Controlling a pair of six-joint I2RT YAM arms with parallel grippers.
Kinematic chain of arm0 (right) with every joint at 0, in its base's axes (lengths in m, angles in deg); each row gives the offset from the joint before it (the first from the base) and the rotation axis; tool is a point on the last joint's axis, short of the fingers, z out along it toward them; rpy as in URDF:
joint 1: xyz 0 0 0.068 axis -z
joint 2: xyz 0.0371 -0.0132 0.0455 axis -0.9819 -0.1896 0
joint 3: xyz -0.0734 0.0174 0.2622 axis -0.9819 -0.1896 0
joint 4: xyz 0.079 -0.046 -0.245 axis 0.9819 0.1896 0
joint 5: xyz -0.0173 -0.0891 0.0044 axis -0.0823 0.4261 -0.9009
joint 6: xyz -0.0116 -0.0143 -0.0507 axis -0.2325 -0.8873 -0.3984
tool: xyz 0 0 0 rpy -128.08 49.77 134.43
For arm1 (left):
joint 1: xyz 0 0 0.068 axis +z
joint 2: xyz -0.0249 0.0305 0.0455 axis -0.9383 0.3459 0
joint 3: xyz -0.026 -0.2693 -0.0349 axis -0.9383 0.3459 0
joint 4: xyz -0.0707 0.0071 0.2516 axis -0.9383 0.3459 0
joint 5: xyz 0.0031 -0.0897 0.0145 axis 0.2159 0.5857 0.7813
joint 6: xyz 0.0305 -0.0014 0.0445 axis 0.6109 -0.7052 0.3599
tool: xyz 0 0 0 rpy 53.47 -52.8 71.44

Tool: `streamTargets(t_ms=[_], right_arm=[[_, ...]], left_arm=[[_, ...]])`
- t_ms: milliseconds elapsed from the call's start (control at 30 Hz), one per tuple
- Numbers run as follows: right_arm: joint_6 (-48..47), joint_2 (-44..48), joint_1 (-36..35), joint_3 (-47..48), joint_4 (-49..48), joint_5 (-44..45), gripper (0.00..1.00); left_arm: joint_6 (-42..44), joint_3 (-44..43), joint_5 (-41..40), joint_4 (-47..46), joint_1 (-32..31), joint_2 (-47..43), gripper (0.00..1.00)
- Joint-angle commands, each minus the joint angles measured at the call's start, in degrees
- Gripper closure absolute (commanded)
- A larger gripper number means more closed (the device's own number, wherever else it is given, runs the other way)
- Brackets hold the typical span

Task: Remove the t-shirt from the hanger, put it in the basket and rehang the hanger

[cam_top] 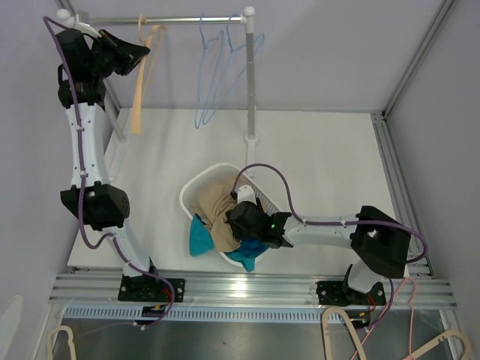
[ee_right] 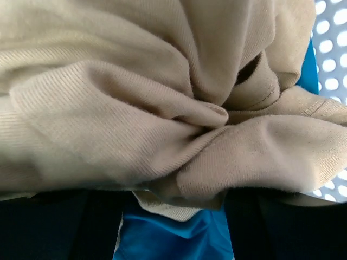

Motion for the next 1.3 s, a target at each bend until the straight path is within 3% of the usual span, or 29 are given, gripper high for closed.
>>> streamTargets(t_ms=[0, 167, 433, 867, 1000, 1267], right_arm=[[0.6, 2.7, -1.6, -2.1, -1.2, -0.3, 0.31], [0.3, 4.2, -2.9, -2.1, -1.6, 2.5, 0.28], [-3.8, 15.7, -6.3, -3.7, -3.7, 8.8, 0.20], [-7.1, 28.9, -6.9, 0.1, 1.1, 8.6, 0.18], [-7.5, 31.5, -6.9, -0.9, 1.7, 9.4, 0.18], [-6.0, 33.9, -7.5, -2.1, 2.7, 10.2, 0.18]], left_arm=[[-3.6, -3.8, 1.4, -5.3, 0.6, -0.2, 0.99], [-5.0, -5.2, 1.2, -6.0, 0.6, 1.5, 0.99], [-6.6, -4.5, 0.8, -9.6, 0.6, 1.9, 0.99], [-5.8, -4.0, -1.7, -7.7, 0.6, 4.6, 0.99], [-5.9, -3.7, -2.2, -7.3, 0.6, 4.6, 0.87], [-7.2, -3.8, -3.1, -3.4, 1.2, 5.9, 0.90]])
